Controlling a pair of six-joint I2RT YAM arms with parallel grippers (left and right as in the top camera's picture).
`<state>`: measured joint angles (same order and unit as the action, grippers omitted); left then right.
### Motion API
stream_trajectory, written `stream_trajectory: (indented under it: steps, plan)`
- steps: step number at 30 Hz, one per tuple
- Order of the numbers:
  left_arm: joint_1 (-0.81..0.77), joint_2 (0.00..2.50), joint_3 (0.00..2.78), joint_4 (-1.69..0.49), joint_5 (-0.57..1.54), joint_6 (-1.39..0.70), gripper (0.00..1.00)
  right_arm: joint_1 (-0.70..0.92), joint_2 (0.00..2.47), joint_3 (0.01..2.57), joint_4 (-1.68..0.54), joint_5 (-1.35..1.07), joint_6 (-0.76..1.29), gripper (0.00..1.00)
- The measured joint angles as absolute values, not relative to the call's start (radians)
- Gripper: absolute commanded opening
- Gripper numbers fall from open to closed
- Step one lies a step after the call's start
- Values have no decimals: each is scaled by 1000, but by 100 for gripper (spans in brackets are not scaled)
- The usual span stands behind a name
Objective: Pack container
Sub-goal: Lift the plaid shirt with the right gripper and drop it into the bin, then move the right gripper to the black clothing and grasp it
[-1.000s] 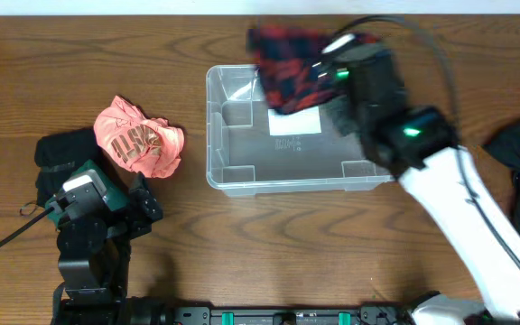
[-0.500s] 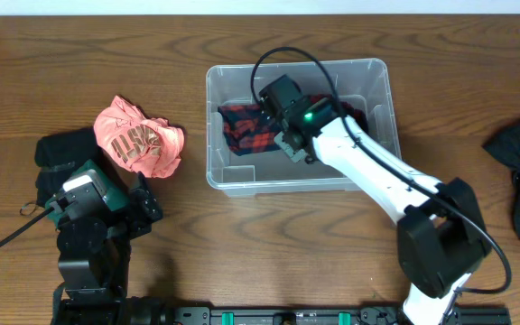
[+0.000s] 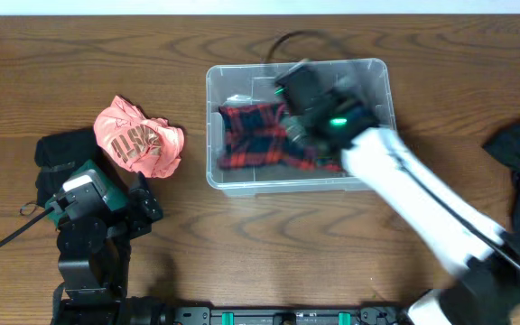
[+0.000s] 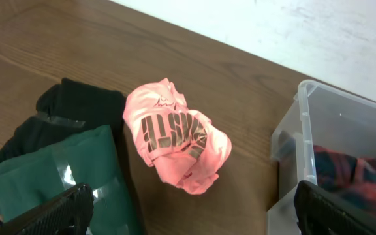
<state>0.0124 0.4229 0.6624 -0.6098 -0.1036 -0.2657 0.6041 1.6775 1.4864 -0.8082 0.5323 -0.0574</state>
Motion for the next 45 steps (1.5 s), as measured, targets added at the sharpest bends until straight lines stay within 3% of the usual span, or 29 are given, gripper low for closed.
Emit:
stream_trajectory:
  steps: [6, 12, 16, 23, 37, 41, 45]
  plan:
    - [12, 423, 662, -610, -104, -266, 98, 259, 1483, 1523, -902, 601, -43, 99]
    - [12, 423, 662, -609, -104, -266, 98, -122, 1547, 1445, -936, 555, -41, 99]
    - [12, 423, 662, -609, -104, -266, 98, -269, 1627, 1342, -883, 520, -67, 99]
    - [12, 423, 662, -611, -104, -266, 98, -407, 1755, 1187, -690, 485, -123, 99]
    - [12, 423, 662, -620, -104, -266, 98, -562, 1937, 1181, -462, 402, -221, 99]
    - [12, 423, 662, -620, -104, -266, 98, -603, 1950, 1184, -426, 394, -232, 83]
    - [12, 423, 662, -620, -104, -266, 98, -637, 1962, 1188, -421, 400, -248, 42]
